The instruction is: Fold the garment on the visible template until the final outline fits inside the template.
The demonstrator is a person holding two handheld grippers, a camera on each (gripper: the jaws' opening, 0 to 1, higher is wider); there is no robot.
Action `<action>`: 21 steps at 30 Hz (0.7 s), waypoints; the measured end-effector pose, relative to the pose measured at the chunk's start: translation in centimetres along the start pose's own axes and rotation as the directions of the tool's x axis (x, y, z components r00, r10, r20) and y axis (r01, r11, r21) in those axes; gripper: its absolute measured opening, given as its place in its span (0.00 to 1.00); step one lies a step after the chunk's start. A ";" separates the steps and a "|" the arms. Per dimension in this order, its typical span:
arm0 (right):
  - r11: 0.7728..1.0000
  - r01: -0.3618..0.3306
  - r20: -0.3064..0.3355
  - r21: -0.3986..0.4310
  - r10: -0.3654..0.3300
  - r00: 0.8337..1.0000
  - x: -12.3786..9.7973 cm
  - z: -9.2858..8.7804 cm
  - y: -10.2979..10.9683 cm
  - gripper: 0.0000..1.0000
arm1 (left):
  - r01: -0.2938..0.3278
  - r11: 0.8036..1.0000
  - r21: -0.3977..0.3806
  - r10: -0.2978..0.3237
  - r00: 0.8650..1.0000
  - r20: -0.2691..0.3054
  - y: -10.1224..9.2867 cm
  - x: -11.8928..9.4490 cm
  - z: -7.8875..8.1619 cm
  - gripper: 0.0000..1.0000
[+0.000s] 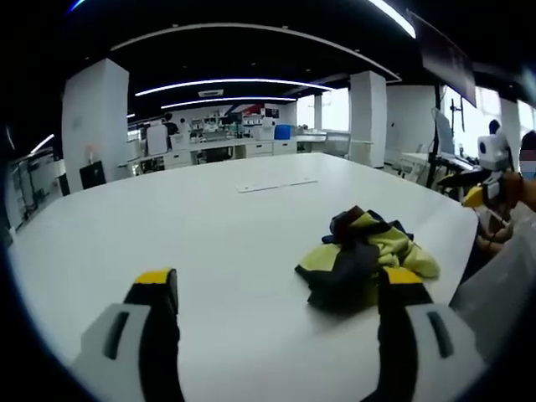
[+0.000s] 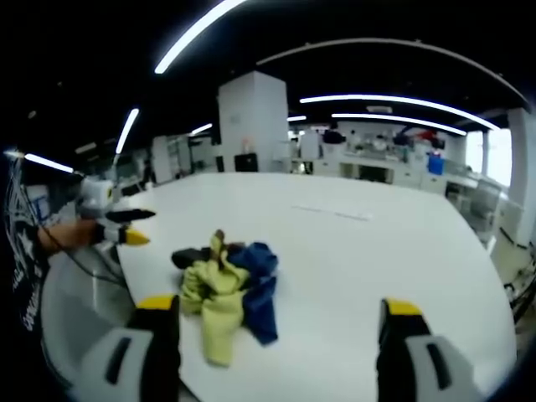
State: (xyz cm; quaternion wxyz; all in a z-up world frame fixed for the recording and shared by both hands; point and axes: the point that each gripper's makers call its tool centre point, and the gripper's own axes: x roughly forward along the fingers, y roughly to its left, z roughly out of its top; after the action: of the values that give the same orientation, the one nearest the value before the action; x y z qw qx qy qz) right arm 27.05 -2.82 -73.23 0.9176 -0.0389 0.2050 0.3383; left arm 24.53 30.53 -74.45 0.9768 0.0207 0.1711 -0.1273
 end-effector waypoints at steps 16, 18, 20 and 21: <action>1.000 -0.004 -0.017 -0.023 0.004 1.000 -0.6 1.2 0.6 0.99 | 0.003 1.000 -0.005 -0.003 1.000 -0.028 0.6 -2.1 0.0 0.93; 1.000 -0.003 -0.013 -0.017 0.002 1.000 -0.7 1.2 0.7 0.99 | 0.007 1.000 -0.002 -0.007 0.999 -0.033 0.6 -2.6 0.2 0.92; 1.000 -0.005 -0.015 -0.013 0.005 1.000 -0.6 1.2 0.9 0.99 | 0.012 1.000 -0.002 -0.013 0.999 -0.033 0.9 -2.8 0.2 0.92; 1.000 -0.005 -0.015 -0.015 0.005 1.000 -0.6 1.3 1.0 0.99 | 0.017 1.000 -0.004 -0.017 0.999 -0.033 0.8 -2.9 0.2 0.91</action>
State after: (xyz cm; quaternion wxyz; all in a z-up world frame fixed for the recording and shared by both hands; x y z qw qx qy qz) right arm 26.46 -2.20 -71.77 0.9150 -0.0475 0.2093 0.3418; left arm 22.17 31.99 -73.23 0.9727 0.0195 0.1876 -0.1351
